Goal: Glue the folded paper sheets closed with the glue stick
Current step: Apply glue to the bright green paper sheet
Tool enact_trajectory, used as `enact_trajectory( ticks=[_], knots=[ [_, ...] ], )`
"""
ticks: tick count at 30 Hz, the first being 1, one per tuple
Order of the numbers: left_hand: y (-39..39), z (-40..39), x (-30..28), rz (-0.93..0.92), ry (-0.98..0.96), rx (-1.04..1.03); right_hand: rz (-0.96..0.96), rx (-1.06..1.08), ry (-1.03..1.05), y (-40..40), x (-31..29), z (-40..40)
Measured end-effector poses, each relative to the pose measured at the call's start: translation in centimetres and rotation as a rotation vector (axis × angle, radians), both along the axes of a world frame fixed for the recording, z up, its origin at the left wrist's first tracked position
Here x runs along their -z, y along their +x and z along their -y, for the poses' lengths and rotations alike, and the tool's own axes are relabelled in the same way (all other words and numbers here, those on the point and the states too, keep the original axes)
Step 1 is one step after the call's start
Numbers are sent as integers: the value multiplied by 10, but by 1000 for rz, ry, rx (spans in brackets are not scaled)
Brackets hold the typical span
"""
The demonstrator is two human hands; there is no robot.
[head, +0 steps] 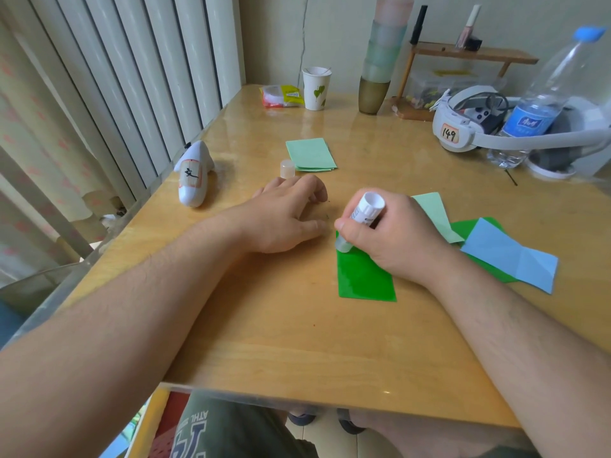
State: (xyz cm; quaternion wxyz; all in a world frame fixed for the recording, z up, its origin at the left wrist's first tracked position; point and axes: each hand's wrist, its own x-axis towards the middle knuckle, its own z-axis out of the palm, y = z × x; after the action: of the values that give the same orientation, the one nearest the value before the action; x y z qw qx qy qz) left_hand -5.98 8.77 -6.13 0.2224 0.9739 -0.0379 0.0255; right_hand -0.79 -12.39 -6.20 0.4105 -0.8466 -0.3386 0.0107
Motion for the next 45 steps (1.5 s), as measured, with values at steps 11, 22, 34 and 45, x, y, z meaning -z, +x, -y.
enact_trajectory(
  ticks=[11,22,34,45],
  knots=[
    [-1,2,1,-2,50,0,-68,-178,-92,-16,-13,2],
    [-4,3,1,-60,95,30,-182,-326,-125,-26,-21,7],
    [-4,6,2,-63,103,23,-184,-248,85,-15,-22,13],
    [-3,6,2,-68,109,17,-45,-122,-49,-31,-10,19]
  ],
)
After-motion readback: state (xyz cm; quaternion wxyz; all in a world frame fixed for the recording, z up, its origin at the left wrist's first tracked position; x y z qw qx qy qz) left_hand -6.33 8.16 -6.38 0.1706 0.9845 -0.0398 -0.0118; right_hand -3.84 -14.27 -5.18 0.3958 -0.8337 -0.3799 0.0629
